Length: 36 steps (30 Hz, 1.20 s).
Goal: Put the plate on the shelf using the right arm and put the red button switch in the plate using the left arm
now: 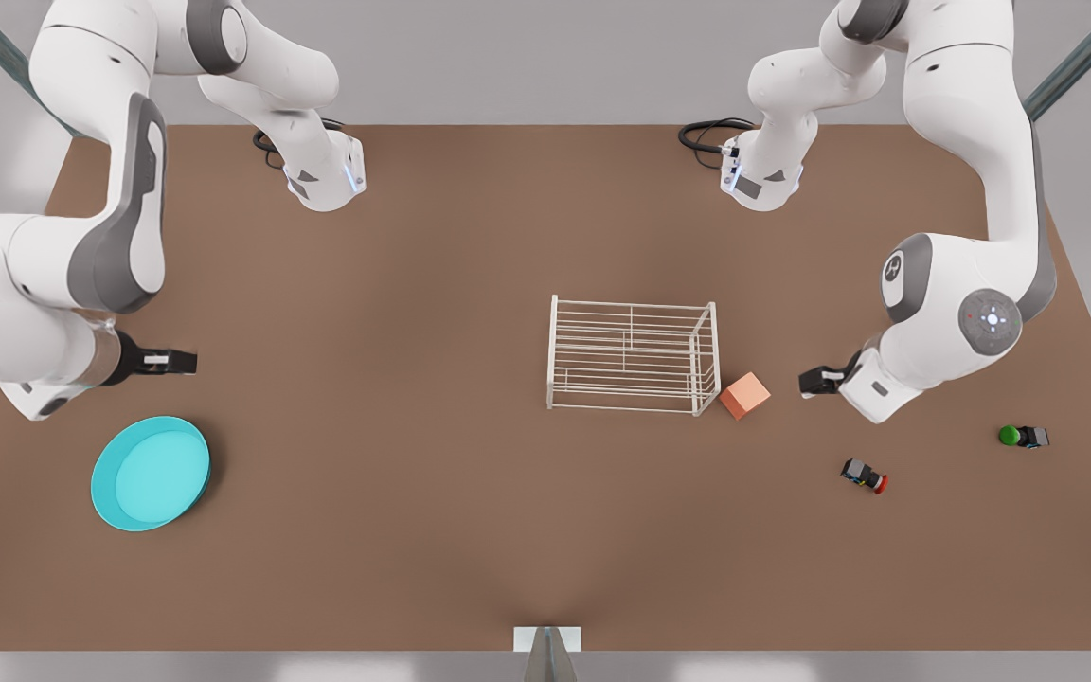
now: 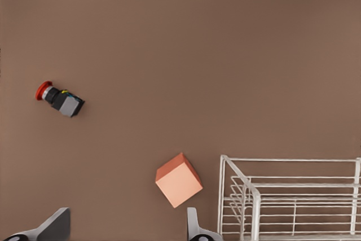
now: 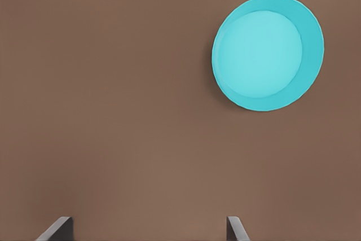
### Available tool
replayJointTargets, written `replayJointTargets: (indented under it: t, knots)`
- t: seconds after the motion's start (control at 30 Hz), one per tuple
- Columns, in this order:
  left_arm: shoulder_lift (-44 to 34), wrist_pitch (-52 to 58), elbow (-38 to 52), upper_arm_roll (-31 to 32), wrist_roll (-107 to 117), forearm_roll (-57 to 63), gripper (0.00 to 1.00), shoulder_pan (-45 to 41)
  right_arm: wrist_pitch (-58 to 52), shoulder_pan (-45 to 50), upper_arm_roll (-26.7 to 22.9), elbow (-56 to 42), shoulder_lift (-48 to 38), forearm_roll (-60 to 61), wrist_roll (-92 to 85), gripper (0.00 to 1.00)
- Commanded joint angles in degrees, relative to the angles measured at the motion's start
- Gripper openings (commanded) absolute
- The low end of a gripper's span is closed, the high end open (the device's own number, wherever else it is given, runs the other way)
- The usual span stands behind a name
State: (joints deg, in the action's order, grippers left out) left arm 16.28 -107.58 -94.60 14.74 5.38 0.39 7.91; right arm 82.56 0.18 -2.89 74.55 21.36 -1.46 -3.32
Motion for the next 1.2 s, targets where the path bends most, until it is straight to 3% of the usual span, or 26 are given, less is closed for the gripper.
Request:
replayJointTargets:
  t: [0.0,0.1,0.2,0.33,0.5,0.73,1.17]
  knots:
    - [0.0,-6.1,0.0,0.0,4.7,0.0,1.0,0.0,3.4,0.0,0.0,0.0,0.2,0.0,-2.7,1.0]
    - [0.2,-5.7,0.4,-0.3,11.3,-0.1,1.0,0.7,7.2,-2.1,-0.4,-0.1,4.8,0.2,-2.8,1.0]
    - [2.0,-6.3,2.2,-0.3,41.3,-0.1,1.0,1.1,15.2,-7.3,-0.4,-0.4,10.7,0.7,-9.3,1.0]
    - [6.6,-6.3,6.4,-1.0,43.0,0.0,1.0,3.3,20.5,-13.2,-0.2,-1.2,14.7,3.0,-24.2,1.0]
    - [12.1,-8.6,10.7,-0.9,54.1,9.3,1.0,0.4,27.6,-17.0,-0.2,-2.0,21.0,5.5,-31.7,1.0]
    - [17.3,-7.9,12.5,-0.9,68.1,19.6,1.0,-1.7,27.6,-27.3,0.6,-8.3,30.8,17.1,-54.9,1.0]
    - [24.0,-7.2,12.7,-3.2,67.7,21.3,1.0,1.5,34.6,-28.3,1.9,-9.6,36.7,17.1,-58.3,1.0]
